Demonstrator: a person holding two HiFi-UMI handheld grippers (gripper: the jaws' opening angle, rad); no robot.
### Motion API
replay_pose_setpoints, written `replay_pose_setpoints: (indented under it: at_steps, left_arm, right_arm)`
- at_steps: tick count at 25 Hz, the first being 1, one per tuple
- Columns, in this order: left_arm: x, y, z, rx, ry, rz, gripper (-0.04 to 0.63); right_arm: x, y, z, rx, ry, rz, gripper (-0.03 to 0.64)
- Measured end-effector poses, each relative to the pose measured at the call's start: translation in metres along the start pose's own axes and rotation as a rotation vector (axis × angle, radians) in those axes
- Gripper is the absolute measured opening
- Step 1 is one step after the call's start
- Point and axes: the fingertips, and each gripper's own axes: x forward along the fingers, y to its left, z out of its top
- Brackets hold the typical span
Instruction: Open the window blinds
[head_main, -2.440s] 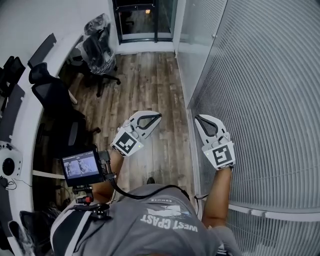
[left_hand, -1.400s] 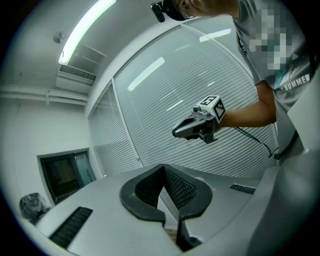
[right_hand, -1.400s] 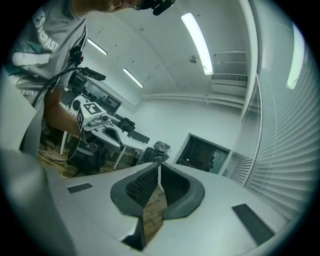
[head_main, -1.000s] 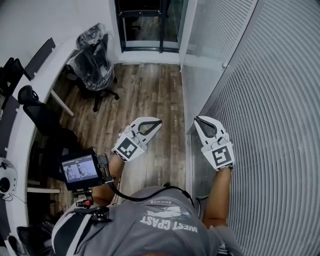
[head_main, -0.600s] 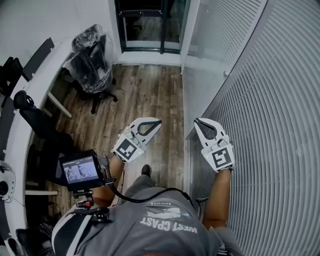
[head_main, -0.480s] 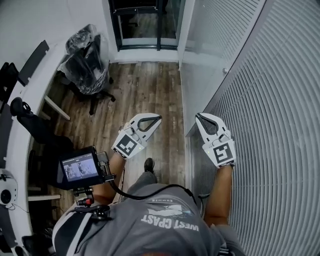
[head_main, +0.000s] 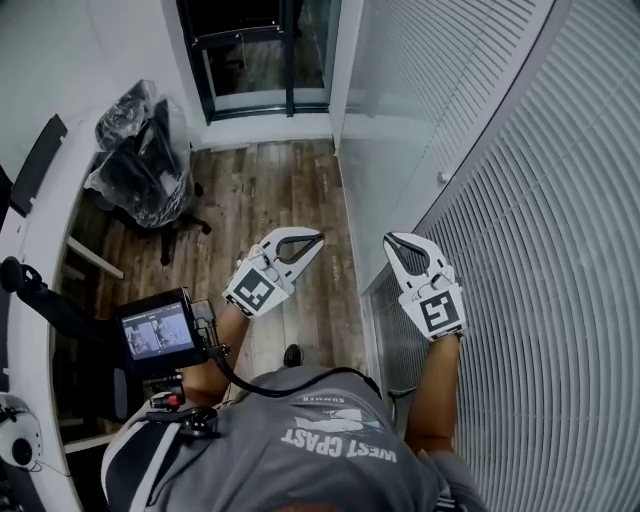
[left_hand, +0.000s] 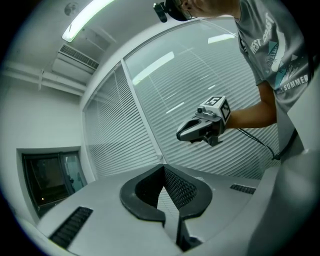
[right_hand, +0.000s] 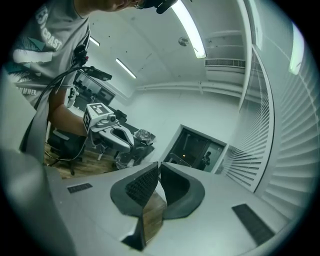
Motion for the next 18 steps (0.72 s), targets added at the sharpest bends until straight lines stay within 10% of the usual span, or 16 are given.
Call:
replay_pose_setpoints:
  at_steps: [18]
  left_arm:
    - [0.187, 0.055, -0.046, -0.029, -0.096, -0.206, 0.003]
  right_arm:
    - [0.04, -0.097, -0.087, 0.059, 0.128, -0.112, 0.003]
